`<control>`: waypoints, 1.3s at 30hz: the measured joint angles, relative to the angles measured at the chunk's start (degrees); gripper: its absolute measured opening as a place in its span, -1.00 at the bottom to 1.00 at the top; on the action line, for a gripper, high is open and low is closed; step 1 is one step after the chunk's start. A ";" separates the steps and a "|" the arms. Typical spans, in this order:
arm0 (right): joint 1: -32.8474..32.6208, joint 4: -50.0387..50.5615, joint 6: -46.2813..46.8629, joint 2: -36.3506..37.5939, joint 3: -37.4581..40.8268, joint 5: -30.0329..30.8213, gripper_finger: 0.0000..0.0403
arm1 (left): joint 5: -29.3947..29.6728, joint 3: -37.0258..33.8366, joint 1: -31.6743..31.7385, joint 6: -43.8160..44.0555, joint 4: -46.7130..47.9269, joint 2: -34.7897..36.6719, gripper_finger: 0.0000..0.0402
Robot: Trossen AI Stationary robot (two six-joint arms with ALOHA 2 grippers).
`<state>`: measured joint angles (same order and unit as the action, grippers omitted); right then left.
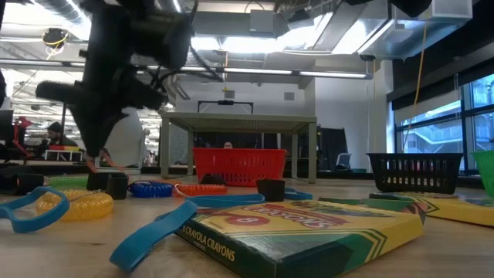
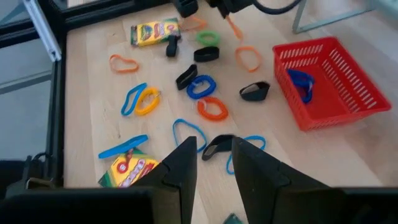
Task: Pick & Place Office Desk Supplies
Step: Put the orange rubber band into the green bin
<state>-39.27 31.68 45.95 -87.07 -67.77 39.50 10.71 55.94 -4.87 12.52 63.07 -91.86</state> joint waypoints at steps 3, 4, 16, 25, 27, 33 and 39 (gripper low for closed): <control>0.36 -0.79 -1.56 0.00 0.00 1.45 -0.49 | 0.20 2.08 -0.95 1.09 0.54 1.89 -0.99; 0.57 -1.41 -2.79 0.00 0.00 1.42 -0.49 | 0.33 2.80 -1.33 1.62 0.60 2.72 -0.99; 1.42 -14.82 -19.17 0.00 0.00 9.44 -0.49 | 10.11 8.16 -9.59 8.25 -16.05 17.31 -0.99; 2.53 -23.21 -24.52 -2.03 -0.02 13.15 -0.49 | 16.28 -5.66 -18.60 -2.58 -57.35 25.48 -0.99; 3.32 -26.57 -27.54 -2.66 0.00 12.67 -0.49 | 14.13 -8.97 -18.97 -5.09 -66.13 25.84 -0.99; 7.15 -36.12 -34.69 -4.46 -0.02 2.16 -0.48 | 7.63 -13.29 -18.98 -7.13 -73.87 25.80 -0.99; 10.90 -37.61 -34.31 -5.18 0.00 -2.83 -0.27 | 6.66 -13.33 -19.03 -7.33 -73.58 25.77 -0.99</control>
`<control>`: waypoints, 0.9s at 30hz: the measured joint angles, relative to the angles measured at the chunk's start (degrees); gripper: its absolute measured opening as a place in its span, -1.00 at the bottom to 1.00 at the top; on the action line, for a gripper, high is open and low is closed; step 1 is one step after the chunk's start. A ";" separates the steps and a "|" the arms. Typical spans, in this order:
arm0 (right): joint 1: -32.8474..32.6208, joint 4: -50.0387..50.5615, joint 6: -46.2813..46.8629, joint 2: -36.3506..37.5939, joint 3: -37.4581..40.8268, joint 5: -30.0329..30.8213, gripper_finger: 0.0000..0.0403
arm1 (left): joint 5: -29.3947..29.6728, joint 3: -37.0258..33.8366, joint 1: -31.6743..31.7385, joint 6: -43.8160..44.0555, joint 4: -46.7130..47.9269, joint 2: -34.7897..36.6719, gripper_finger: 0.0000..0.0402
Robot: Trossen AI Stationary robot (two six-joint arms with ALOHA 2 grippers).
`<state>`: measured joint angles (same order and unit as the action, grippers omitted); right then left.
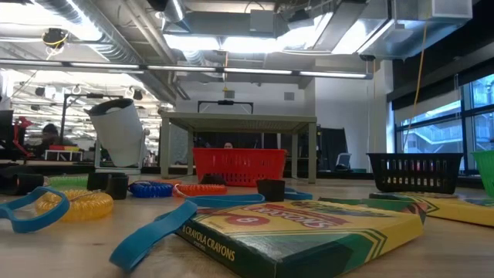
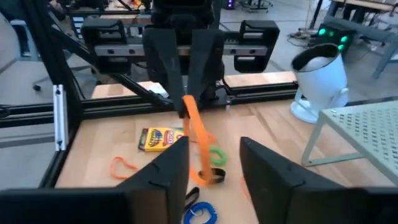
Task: Pick & Place Office Desk Supplies
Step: Put the orange rubber band into the green bin
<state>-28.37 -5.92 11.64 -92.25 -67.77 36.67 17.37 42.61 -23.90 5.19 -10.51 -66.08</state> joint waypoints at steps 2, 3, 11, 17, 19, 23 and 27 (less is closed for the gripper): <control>1.00 -0.14 1.51 0.00 0.00 -1.55 -0.16 | -1.36 0.00 0.00 0.01 -0.02 0.00 -0.99; 1.36 -0.12 2.38 0.00 0.00 -2.45 -0.11 | -1.93 0.00 0.00 0.00 -0.02 0.00 -0.99; 1.98 -1.60 3.51 0.00 0.00 -4.24 0.07 | -2.30 0.00 0.00 -0.02 -0.02 0.00 -0.99; 2.13 -4.44 2.74 -1.73 0.00 -4.17 0.03 | -3.32 0.00 0.01 0.00 -2.56 0.00 -0.99; 2.40 -6.02 2.42 -2.50 -0.02 -4.55 0.01 | -3.98 0.00 0.00 -0.01 -2.89 0.00 -0.99; 2.64 -6.81 2.25 -3.55 0.00 -4.75 -0.02 | -4.05 0.00 0.00 0.00 -3.03 0.00 -0.99; 2.91 -8.27 1.60 -3.80 0.00 -5.49 -0.04 | -5.01 0.00 0.00 0.02 -3.03 0.00 -0.99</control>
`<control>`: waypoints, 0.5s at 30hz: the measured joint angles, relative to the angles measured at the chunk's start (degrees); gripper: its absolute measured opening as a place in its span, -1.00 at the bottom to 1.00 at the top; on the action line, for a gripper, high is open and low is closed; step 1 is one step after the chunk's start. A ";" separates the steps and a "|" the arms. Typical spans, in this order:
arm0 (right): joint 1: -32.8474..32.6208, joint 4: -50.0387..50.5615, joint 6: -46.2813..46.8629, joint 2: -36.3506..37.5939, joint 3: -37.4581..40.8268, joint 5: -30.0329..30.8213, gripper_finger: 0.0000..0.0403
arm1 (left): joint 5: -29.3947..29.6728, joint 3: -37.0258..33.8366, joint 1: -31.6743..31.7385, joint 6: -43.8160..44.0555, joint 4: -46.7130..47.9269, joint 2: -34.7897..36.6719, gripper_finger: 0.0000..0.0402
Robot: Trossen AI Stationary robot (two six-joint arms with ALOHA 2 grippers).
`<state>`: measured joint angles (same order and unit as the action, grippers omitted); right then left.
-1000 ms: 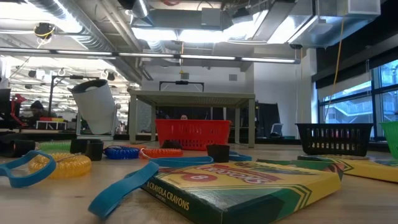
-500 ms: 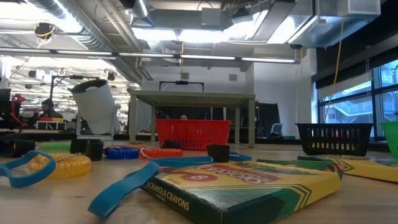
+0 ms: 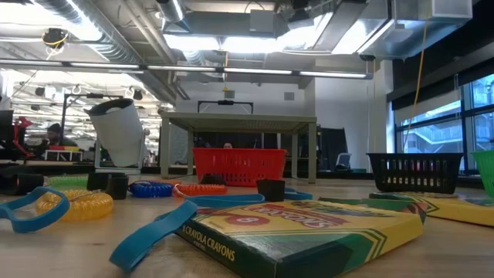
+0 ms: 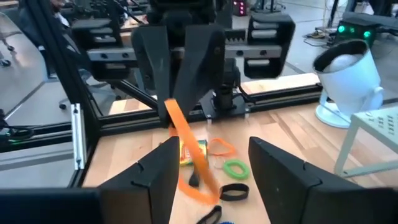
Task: Pick & Place Office Desk Supplies
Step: Put the orange rubber band into the green bin
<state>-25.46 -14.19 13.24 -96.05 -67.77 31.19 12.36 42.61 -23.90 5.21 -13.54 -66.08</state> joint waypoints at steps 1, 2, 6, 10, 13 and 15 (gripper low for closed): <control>0.10 -0.07 -0.05 0.00 -0.01 0.01 -0.05 | -0.07 0.00 0.00 0.00 0.00 0.00 -0.99; 0.19 -0.06 -0.05 0.00 0.00 -0.14 -0.06 | -0.07 0.00 0.00 0.00 -0.01 0.00 -0.99; 0.64 -0.30 -0.05 -0.02 0.00 -0.74 -0.16 | -0.09 0.00 0.00 0.15 -0.40 0.00 -0.99; 0.92 -0.27 0.25 -0.02 0.00 -2.82 -0.36 | -0.15 0.00 0.00 0.04 -0.99 0.00 -0.99; 0.90 -0.31 -0.04 -0.02 0.00 -4.12 -0.51 | -1.26 0.00 0.00 0.00 -1.79 0.00 -0.99; 0.90 -0.41 -0.18 -0.02 0.00 -5.82 -0.58 | -1.62 0.00 0.00 0.00 -1.77 0.00 -0.99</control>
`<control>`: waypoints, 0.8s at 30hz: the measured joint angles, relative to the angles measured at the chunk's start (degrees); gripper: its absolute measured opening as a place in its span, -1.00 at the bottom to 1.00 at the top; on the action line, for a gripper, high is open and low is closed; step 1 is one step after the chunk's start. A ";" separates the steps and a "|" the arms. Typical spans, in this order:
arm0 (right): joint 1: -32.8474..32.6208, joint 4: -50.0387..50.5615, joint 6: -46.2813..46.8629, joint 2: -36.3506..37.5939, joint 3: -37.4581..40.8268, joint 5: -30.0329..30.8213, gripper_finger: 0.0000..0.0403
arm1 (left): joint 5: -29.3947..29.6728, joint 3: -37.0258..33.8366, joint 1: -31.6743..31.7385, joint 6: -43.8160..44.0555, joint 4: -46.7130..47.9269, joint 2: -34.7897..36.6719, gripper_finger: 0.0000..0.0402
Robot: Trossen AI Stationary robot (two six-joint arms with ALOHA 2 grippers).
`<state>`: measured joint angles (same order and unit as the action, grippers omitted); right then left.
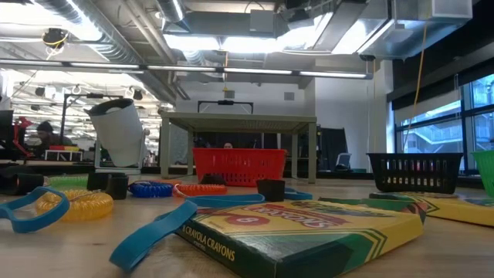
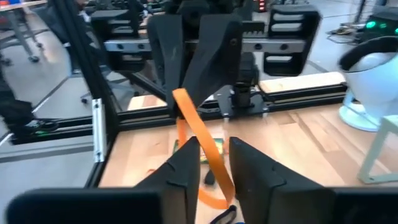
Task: Pick & Place Office Desk Supplies
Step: Put the orange rubber band into the green bin
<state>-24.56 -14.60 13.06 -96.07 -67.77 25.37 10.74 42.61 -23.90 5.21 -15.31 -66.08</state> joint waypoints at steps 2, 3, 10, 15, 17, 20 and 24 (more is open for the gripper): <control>0.00 -0.11 0.00 0.00 0.00 -0.96 -0.63 | -0.13 0.00 0.00 0.00 0.00 0.00 -0.99; 0.00 -0.33 -0.02 0.00 0.00 -0.98 -0.64 | -0.33 0.00 0.00 0.00 -0.01 0.00 -0.99; 0.14 -0.49 0.64 0.00 0.00 -0.94 -0.60 | -1.71 0.00 0.00 0.00 -0.77 0.00 -0.99; 0.15 -0.47 1.02 0.00 0.00 -0.96 -0.79 | -1.88 0.00 0.00 0.00 -1.03 0.00 -0.99; 0.13 -0.47 0.64 0.00 0.00 -0.96 -0.94 | -1.88 0.00 0.00 0.01 -0.99 0.00 -0.99; 0.15 -0.53 1.60 0.00 0.00 -0.95 -0.96 | -1.83 0.00 0.00 0.01 -0.98 0.00 -0.99; 0.15 -0.43 1.94 0.00 0.00 -0.94 -0.98 | -1.00 0.00 0.00 0.31 -0.84 0.00 -0.97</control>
<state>-24.41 -15.03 15.00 -96.07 -67.77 24.43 9.74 42.61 -23.90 5.52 -16.15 -66.08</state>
